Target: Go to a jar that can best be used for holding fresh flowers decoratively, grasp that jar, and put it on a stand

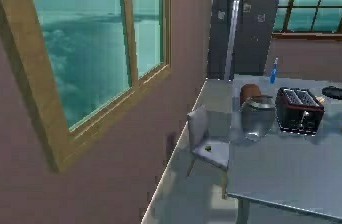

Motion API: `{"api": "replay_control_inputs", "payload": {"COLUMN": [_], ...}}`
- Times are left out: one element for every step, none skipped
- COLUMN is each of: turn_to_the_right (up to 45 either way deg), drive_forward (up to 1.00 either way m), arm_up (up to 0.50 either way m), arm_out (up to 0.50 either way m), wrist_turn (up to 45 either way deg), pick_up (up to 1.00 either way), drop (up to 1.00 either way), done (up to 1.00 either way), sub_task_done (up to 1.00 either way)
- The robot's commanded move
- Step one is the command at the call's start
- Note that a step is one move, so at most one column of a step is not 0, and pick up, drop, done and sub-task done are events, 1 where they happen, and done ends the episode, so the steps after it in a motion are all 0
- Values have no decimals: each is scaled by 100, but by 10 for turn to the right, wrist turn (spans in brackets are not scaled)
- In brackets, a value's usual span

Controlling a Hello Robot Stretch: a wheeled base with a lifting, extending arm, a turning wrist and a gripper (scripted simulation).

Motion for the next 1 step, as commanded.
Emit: {"api": "replay_control_inputs", "payload": {"turn_to_the_right": [0], "drive_forward": [60], "arm_up": [0], "arm_out": [0], "wrist_turn": [0], "pick_up": [0], "drop": [0], "done": [0], "sub_task_done": [0]}}
